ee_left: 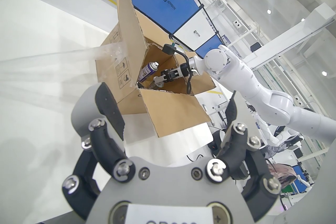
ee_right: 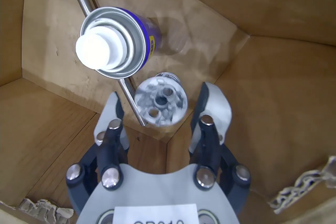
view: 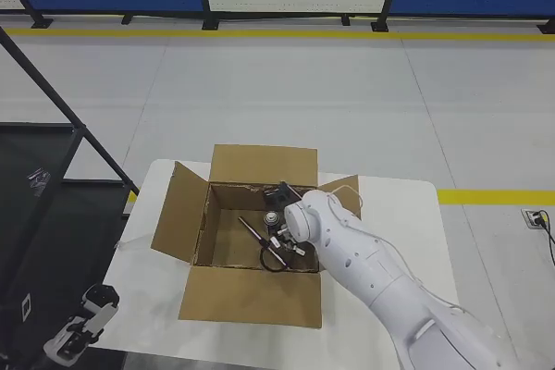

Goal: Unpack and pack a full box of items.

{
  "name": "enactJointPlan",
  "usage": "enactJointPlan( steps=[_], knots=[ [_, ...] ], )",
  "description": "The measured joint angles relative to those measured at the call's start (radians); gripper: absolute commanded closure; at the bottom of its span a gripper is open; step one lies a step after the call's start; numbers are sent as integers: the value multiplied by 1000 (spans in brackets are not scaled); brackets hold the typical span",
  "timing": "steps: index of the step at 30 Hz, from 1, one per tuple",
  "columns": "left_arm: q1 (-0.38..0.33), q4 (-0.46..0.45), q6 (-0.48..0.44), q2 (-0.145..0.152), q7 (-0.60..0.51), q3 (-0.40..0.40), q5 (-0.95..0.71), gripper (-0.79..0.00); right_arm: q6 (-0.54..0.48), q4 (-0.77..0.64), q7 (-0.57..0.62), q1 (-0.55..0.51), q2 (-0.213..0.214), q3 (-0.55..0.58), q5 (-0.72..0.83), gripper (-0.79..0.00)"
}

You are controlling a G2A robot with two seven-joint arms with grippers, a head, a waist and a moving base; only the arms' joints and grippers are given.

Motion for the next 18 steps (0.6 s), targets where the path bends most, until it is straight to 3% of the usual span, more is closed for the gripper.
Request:
enactJointPlan(
  steps=[10,13,18],
  knots=[
    [19,-27,16,-6,44,-21,12,-785,-20,-91,-35,-24,33,75,-12,-785],
    [23,-31,47,-10,77,-28,10,-785,-30,-194,-43,-60,64,129,-22,-785],
    [8,-45,103,-13,102,-32,40,-785,-49,-524,-44,-221,144,285,-72,-785]
  ],
)
